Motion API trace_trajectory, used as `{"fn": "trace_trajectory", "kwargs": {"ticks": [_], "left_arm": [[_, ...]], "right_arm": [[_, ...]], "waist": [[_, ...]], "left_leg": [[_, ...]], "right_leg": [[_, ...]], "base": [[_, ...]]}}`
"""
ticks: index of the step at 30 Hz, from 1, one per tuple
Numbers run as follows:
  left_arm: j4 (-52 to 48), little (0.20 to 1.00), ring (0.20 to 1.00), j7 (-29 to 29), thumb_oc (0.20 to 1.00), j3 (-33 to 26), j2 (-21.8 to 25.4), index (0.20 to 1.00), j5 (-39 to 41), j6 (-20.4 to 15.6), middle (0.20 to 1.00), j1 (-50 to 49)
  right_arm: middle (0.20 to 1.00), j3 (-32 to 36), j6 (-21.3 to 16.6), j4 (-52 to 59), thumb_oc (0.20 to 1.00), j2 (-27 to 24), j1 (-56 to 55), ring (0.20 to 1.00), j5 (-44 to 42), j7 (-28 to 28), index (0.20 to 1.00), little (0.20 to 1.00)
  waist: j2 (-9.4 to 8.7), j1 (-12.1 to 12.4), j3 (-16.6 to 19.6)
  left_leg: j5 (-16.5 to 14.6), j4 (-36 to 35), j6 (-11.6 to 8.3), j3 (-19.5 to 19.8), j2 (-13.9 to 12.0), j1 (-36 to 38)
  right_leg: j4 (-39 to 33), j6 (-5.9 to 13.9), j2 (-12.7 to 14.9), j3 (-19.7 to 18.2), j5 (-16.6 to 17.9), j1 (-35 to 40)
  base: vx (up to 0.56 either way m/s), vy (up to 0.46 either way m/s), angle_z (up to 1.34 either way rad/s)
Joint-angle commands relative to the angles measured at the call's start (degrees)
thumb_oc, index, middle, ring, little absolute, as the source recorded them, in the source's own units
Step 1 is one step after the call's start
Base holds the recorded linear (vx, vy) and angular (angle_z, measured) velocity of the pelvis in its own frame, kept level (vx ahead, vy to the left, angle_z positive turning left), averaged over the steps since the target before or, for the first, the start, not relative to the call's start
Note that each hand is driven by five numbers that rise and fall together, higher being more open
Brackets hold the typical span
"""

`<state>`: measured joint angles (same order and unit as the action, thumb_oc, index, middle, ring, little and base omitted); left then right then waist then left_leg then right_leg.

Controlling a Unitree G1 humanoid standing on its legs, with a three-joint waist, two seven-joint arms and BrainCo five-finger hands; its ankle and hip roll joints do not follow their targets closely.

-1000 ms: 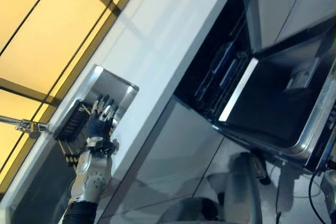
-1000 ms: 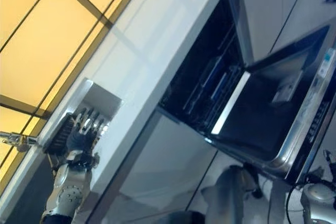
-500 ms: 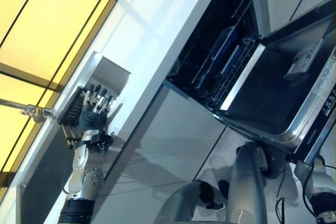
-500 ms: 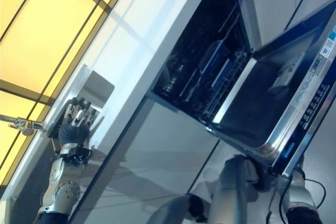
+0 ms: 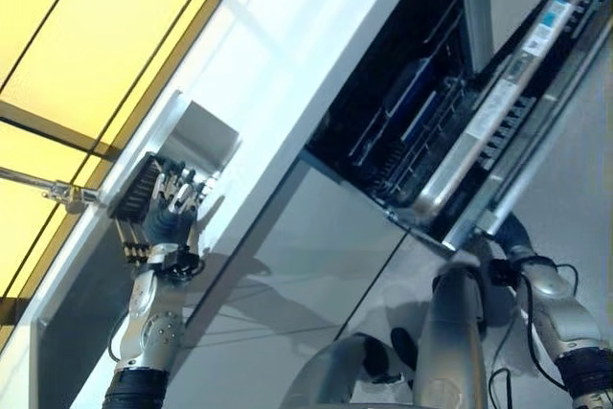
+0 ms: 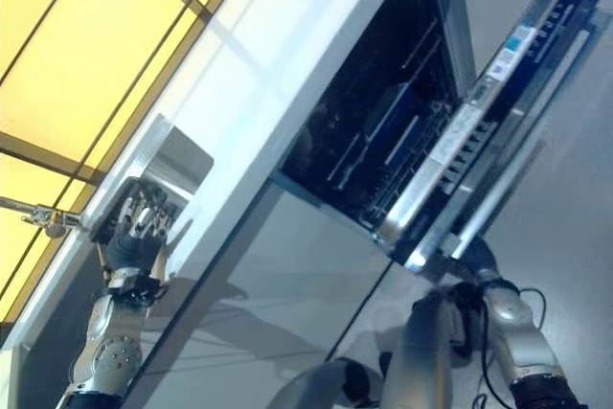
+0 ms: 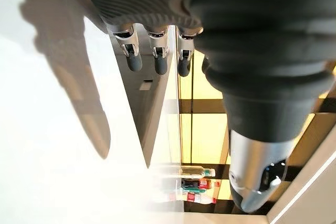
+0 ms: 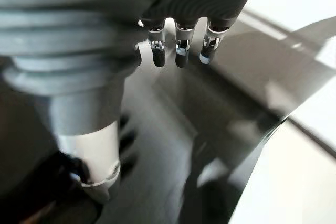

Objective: Pick up plates and place into dishwasher.

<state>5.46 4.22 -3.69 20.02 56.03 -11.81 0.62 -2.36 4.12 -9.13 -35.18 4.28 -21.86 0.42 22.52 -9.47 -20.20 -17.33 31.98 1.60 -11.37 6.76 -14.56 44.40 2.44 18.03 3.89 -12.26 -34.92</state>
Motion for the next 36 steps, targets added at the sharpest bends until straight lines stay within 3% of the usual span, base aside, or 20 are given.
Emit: {"fn": "trace_trajectory", "kwargs": {"ticks": [1,2,7,13,19,24,29,31,34,36], "left_arm": [[-1.6,1.000,1.000,1.4,1.000,-5.4,3.4,1.000,3.4,-1.3,1.000,-0.7],[-1.3,1.000,1.000,1.7,1.000,-5.9,3.4,1.000,3.5,-1.3,1.000,-0.7],[0.0,1.000,1.000,1.7,1.000,-7.6,3.9,1.000,0.9,-1.1,1.000,-0.5],[0.0,1.000,1.000,2.5,1.000,-9.6,4.2,1.000,-1.2,0.3,1.000,-0.9],[0.4,1.000,1.000,5.3,1.000,-11.4,5.7,1.000,-5.5,2.1,1.000,-1.3],[1.0,1.000,1.000,7.1,1.000,-13.2,5.9,1.000,-6.4,2.9,1.000,-1.2],[1.4,1.000,1.000,9.4,1.000,-14.9,4.9,1.000,-7.1,1.7,1.000,-2.3],[1.1,1.000,1.000,10.0,1.000,-16.1,4.5,1.000,-7.4,1.3,1.000,-3.5],[0.6,1.000,1.000,10.8,1.000,-17.6,4.0,1.000,-7.1,0.4,1.000,-5.3],[0.1,1.000,1.000,11.3,1.000,-18.7,4.2,1.000,-6.6,0.4,1.000,-6.1]], "right_arm": [[1.000,-3.1,-5.2,11.4,1.000,4.7,11.4,1.000,1.7,6.6,1.000,1.000],[1.000,-3.2,-5.1,12.0,1.000,5.0,11.2,1.000,2.2,7.0,1.000,1.000],[1.000,-2.5,-5.5,12.6,1.000,6.2,7.9,1.000,3.6,9.2,1.000,1.000],[1.000,-0.1,-7.7,12.7,1.000,7.0,3.2,1.000,3.1,12.1,1.000,1.000],[1.000,1.7,-8.3,12.0,1.000,8.2,0.7,1.000,1.7,12.3,1.000,1.000],[1.000,3.3,-7.5,11.0,1.000,9.6,-0.7,1.000,0.6,11.2,1.000,1.000],[1.000,6.9,-4.5,8.5,1.000,11.4,-5.4,1.000,0.8,5.2,1.000,1.000],[1.000,9.3,-1.9,6.9,1.000,12.4,-7.9,1.000,-0.7,0.4,1.000,1.000],[1.000,12.5,0.8,4.4,1.000,14.2,-11.9,1.000,0.4,-2.2,1.000,1.000],[1.000,14.8,4.8,1.4,1.000,14.1,-13.8,1.000,-2.1,-7.6,1.000,1.000]], "waist": [[-2.29,3.9,0.2],[-2.92,4.2,0.8],[-7.35,5.7,5.6],[-12.34,7.1,11.7],[-17.01,8.1,16.3],[-18.68,8.3,18.5],[-19.38,7.5,19.4],[-19.45,7.0,19.6],[-19.48,6.0,19.5],[-19.62,5.5,19.3]], "left_leg": [[1.8,-3.3,2.68,-2.4,2.6,0.6],[3.2,-4.5,3.09,-2.6,2.2,0.8],[5.3,-11.2,2.44,-0.4,1.0,6.1],[8.0,-19.5,1.10,1.9,-0.6,12.0],[9.7,-26.0,-0.12,3.0,-3.2,16.9],[10.9,-29.7,-0.79,2.9,-4.4,19.1],[11.4,-31.9,-1.07,2.6,-5.1,20.5],[11.5,-32.7,-1.01,2.5,-5.3,20.9],[11.5,-33.2,-0.82,2.3,-5.2,21.2],[11.5,-33.3,-0.80,2.0,-5.3,21.2]], "right_leg": [[-7.3,-0.09,-0.1,-3.1,-0.6,9.7],[-9.4,-0.28,-0.4,-2.6,1.5,10.4],[-18.4,0.83,-2.2,0.6,4.1,18.3],[-29.0,1.69,-5.6,4.0,5.6,27.9],[-36.6,1.22,-9.1,5.2,6.3,34.8],[-40.5,1.11,-10.7,5.6,7.0,37.6],[-41.9,1.04,-11.5,5.5,7.2,38.8],[-42.2,1.08,-11.8,5.1,7.2,38.9],[-41.9,1.12,-12.2,4.4,6.9,38.7],[-41.8,1.23,-12.3,4.0,6.9,38.5]], "base": [[-0.02,-0.030,0.15],[-0.02,-0.049,0.24],[0.04,-0.098,0.31],[0.03,-0.130,0.29],[0.01,-0.161,0.14],[-0.01,-0.098,0.01],[-0.05,-0.023,-0.01],[-0.04,0.002,-0.04],[-0.05,0.012,-0.09],[-0.06,0.015,-0.12]]}}
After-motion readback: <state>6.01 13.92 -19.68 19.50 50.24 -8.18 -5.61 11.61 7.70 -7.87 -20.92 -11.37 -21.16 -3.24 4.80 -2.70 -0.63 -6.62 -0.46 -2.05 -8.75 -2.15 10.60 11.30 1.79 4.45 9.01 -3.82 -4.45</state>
